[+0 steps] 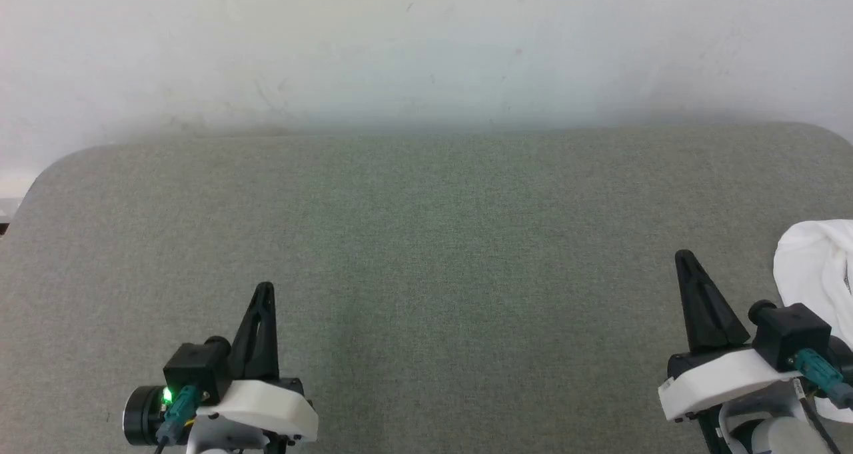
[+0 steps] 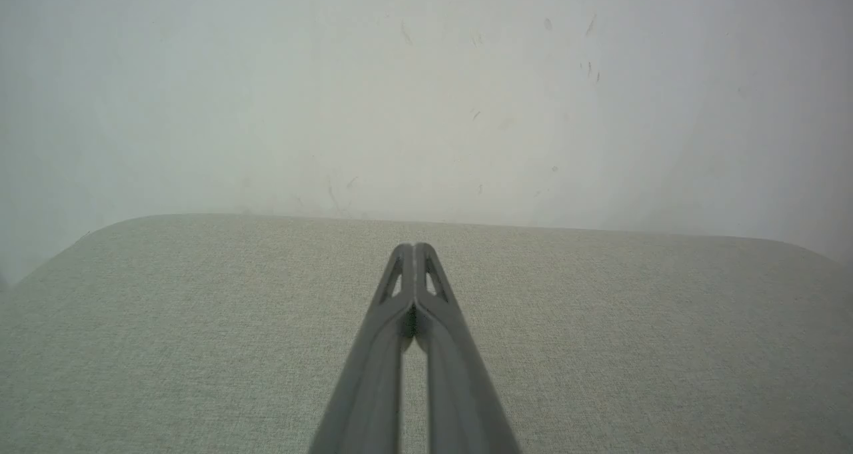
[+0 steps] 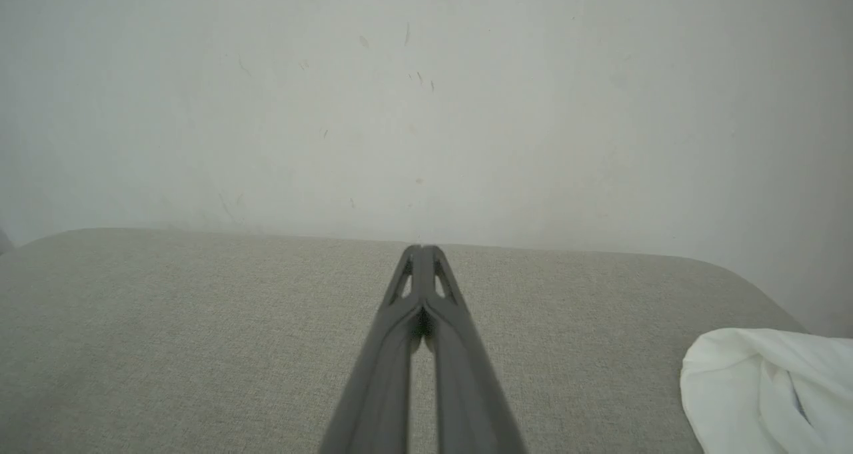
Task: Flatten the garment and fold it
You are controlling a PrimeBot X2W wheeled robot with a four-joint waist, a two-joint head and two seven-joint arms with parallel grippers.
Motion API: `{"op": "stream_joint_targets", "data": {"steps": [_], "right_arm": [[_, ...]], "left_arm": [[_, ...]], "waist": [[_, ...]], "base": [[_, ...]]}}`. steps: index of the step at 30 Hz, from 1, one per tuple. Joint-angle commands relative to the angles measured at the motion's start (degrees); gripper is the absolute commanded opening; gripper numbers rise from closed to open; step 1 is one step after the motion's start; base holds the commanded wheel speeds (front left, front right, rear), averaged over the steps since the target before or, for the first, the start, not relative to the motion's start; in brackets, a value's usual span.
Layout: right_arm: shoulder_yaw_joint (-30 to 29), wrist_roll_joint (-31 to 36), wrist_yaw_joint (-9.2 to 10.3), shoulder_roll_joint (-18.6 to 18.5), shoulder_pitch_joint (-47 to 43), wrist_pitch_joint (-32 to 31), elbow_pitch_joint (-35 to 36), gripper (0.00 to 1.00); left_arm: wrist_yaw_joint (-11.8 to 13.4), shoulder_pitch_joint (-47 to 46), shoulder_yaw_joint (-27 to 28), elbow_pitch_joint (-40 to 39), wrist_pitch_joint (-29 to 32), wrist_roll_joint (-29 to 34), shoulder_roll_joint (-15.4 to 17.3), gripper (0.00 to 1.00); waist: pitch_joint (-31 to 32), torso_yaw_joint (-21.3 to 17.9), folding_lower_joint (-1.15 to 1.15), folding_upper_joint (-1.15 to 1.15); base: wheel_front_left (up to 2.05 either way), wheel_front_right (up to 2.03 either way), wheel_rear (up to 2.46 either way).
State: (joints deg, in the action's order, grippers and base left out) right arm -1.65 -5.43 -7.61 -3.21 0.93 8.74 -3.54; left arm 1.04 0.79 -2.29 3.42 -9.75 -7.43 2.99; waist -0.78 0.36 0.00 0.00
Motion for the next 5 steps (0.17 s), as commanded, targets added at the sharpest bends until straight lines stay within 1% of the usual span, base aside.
{"op": "stream_joint_targets", "data": {"steps": [1, 5], "right_arm": [[0.14, 0.59, 0.04, 0.12, -0.33, -0.20, 0.32, 0.00], [0.22, 0.83, 0.05, 0.13, -0.36, -0.62, 0.48, 0.00]], "left_arm": [[-0.31, -0.27, 0.27, -0.38, 0.22, 0.55, -0.04, 0.00], [-0.34, -0.29, 0.36, -0.53, 0.69, 0.89, -0.04, 0.00]], "waist": [[0.01, 0.00, 0.00, 0.00], [0.05, -0.02, 0.00, 0.00]], "base": [[0.00, 0.00, 0.00], [0.00, 0.00, 0.00]]}}
